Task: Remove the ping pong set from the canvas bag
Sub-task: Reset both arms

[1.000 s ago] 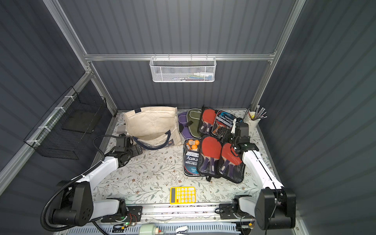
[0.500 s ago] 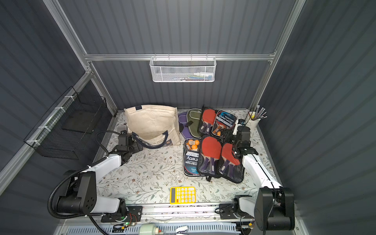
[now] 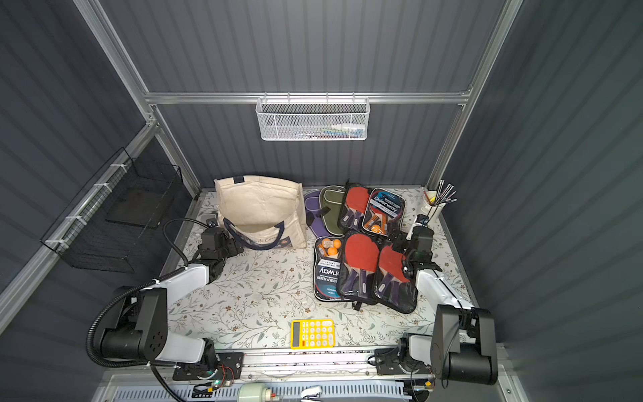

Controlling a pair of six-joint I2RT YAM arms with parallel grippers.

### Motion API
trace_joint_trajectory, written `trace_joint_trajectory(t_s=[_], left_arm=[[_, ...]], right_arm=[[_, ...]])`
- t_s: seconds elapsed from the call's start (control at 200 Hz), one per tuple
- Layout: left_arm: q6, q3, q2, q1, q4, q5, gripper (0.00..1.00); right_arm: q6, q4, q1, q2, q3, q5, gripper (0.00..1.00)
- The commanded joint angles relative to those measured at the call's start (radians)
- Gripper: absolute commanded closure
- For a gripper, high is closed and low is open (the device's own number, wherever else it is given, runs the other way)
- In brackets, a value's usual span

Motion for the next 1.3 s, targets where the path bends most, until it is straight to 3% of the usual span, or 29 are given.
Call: trace_joint_trajectory(t_s=[0.0,0.225,0.525,0.865,1.02,1.296], left_arm=[[0.035,-0.022,0.029,0.013,0.099,-0.011,0.01],[0.053,-0.018,0.099,0.04,0.164,-0.003,0.01],[0.101,-0.063,0.159,0.053,0.307,-0.032,0.0],[0.125,-0.116,0.153,0.048,0.422,-0.065,0.0],[0.177,-0.211,0.188,0.037,0.652,-0.011,0.01],[0.188,-0.202,0.264,0.024,0.709,-0.026,0.0]], right_arm=[[-0.018,0.086,-0.014,0.016,-0.009,0.0,0.01],[-0.071,0.116,-0.022,0.0,-0.043,0.053,0.01],[-0.131,0.42,-0.025,0.015,-0.189,0.027,0.01],[-0.153,0.869,-0.022,0.194,-0.336,-0.043,0.01],[-0.168,0.861,-0.021,0.182,-0.345,-0.068,0.01],[-0.203,0.749,-0.02,0.181,-0.286,-0.162,0.01]])
